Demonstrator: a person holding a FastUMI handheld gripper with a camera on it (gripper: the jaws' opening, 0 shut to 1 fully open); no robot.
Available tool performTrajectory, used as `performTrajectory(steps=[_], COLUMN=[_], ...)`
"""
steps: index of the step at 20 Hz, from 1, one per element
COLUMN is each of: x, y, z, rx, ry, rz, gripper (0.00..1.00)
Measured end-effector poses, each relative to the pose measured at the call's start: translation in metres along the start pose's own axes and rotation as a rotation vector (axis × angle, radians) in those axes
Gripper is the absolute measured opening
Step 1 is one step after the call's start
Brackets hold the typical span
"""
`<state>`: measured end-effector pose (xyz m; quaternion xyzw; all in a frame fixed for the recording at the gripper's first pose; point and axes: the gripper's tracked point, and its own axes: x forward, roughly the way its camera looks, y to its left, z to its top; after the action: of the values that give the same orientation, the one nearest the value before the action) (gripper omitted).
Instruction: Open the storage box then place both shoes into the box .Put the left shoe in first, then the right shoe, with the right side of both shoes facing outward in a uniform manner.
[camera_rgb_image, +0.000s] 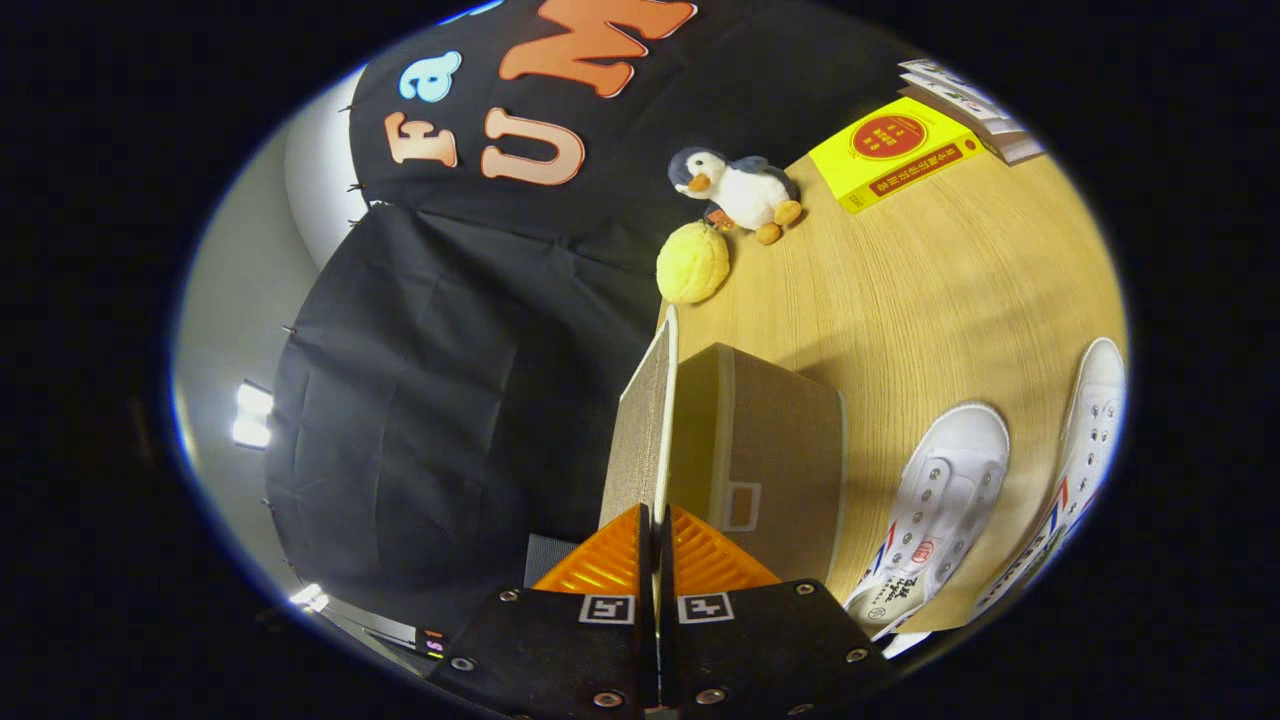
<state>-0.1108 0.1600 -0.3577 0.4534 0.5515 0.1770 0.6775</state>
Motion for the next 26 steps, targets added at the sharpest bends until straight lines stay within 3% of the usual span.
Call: performTrajectory(steps=[5, 10, 14, 19, 26], x=[-0.024, -0.014, 0.013, 0.056, 0.121], y=[0.030, 0.094, 0.140, 0.175, 0.206], z=[0.030, 0.030, 0.022, 0.002, -0.034], rx=[-0.033, -0.131, -0.205, -0.167, -0.166], ry=[-0.081, -0.080, -0.056, -0.036, 0.052], rz=[0.030, 0.097, 0.137, 0.169, 0.146], gripper=[0.01, 0.02, 0.05, 0.05, 0.06])
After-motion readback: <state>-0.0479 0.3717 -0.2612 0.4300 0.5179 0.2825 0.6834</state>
